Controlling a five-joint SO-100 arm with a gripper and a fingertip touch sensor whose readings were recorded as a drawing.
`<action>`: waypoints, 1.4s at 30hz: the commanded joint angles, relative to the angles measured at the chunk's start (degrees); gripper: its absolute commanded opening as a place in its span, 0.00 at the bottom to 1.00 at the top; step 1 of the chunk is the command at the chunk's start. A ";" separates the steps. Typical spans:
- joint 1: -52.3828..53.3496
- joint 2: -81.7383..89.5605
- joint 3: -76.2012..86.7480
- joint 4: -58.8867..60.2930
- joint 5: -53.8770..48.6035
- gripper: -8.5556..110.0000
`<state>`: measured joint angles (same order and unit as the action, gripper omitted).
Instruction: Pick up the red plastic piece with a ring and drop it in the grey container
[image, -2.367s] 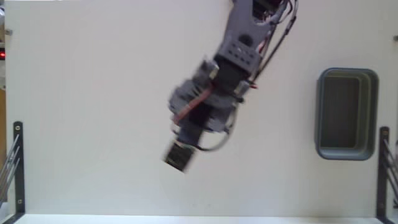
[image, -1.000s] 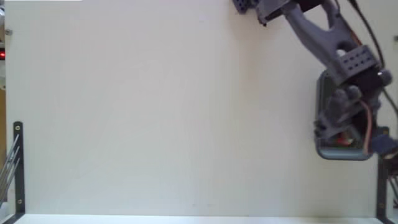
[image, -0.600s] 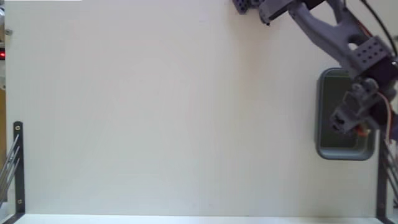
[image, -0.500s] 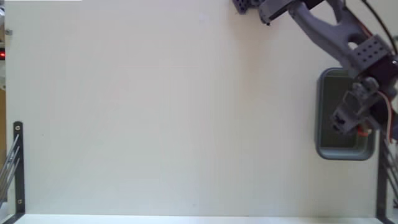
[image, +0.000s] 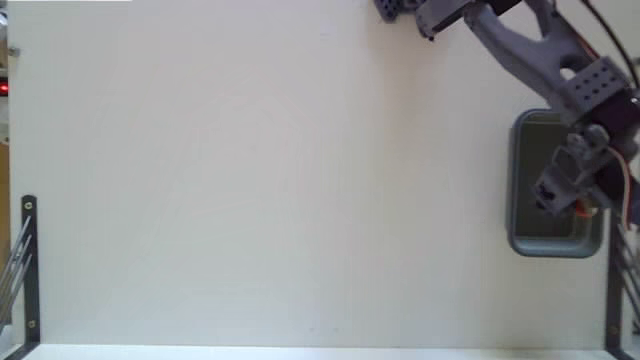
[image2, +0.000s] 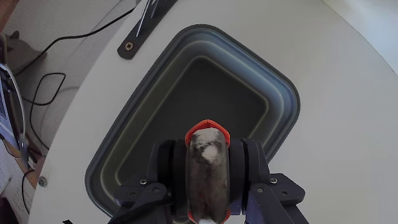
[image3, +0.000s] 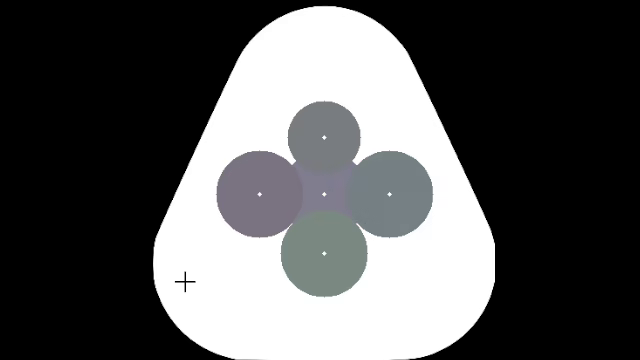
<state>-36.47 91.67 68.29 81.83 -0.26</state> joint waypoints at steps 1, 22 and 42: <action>-0.93 1.43 -2.39 -0.13 0.26 0.26; -0.93 1.43 -2.39 -0.13 0.26 1.00; -0.93 1.43 -2.39 -0.13 0.26 1.00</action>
<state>-36.47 91.67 68.29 81.83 -0.26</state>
